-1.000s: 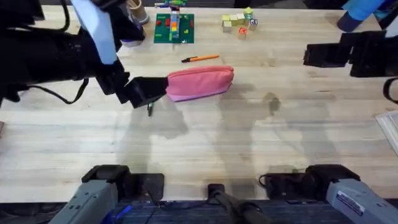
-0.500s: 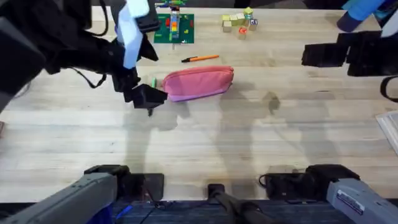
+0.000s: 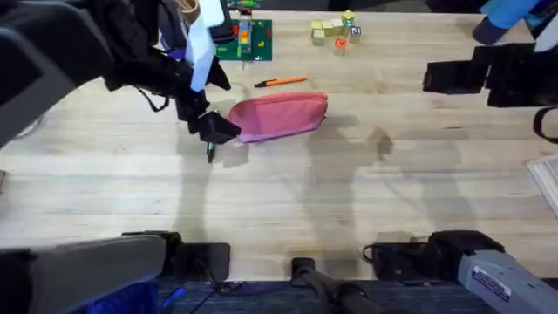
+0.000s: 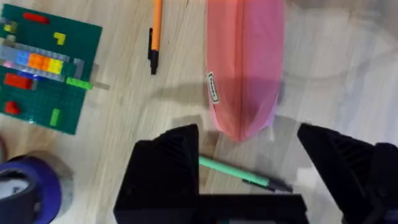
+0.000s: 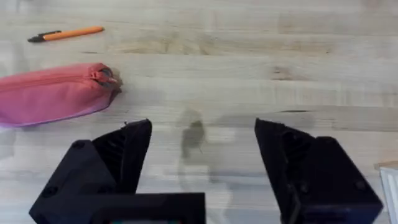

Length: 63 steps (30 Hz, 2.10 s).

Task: Unzip the bag, pick up the pens from the table one at a time and place them inside, then zip the bag closed.

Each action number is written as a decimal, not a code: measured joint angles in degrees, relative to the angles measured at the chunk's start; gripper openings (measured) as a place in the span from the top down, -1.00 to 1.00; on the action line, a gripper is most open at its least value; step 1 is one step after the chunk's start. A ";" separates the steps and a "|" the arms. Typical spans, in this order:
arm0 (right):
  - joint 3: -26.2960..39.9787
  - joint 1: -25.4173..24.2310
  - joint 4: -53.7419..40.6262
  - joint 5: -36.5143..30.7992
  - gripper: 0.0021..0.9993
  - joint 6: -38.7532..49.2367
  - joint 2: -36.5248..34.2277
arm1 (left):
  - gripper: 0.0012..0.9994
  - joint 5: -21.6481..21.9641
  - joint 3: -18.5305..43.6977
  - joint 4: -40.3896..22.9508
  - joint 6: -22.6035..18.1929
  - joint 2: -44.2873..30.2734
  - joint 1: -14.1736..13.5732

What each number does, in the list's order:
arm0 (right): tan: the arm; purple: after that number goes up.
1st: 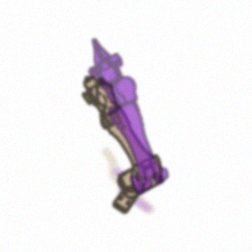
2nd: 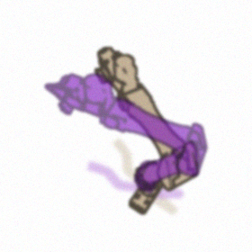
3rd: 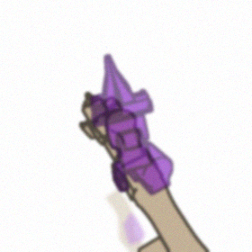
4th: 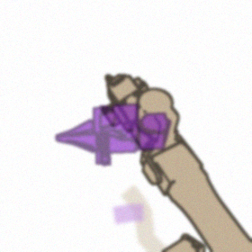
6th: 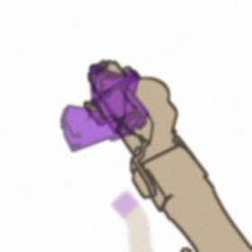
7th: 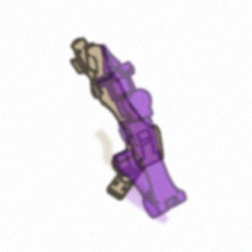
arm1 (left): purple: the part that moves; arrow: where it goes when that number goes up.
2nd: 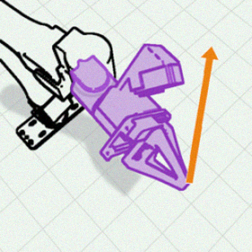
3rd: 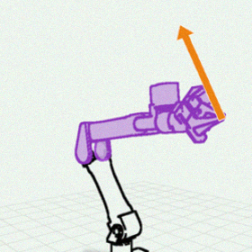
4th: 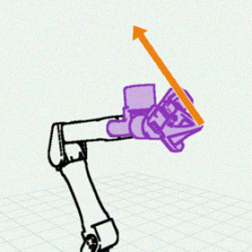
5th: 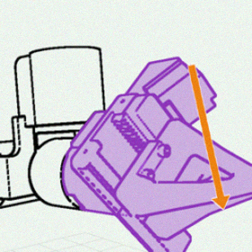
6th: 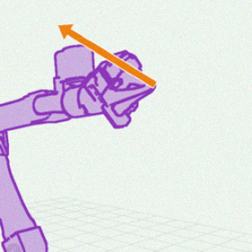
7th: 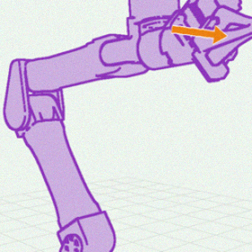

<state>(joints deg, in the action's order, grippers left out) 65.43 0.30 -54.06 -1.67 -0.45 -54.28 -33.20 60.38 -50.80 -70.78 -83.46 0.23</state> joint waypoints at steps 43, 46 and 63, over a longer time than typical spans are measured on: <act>0.00 0.00 0.00 3.99 -0.99 2.14 0.00 | 0.92 -9.39 2.47 0.68 0.04 -10.65 2.75; 0.00 0.00 -0.60 10.99 -0.99 9.26 -0.09 | 0.92 -9.40 2.47 0.68 0.07 -10.67 2.75; 0.07 0.00 1.13 14.73 -0.99 39.86 -3.01 | 0.92 -9.41 2.47 0.66 0.06 -10.66 2.75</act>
<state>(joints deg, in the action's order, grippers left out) 65.49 0.30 -52.94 13.06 39.41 -57.29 -42.61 62.85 -50.14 -70.73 -94.12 2.98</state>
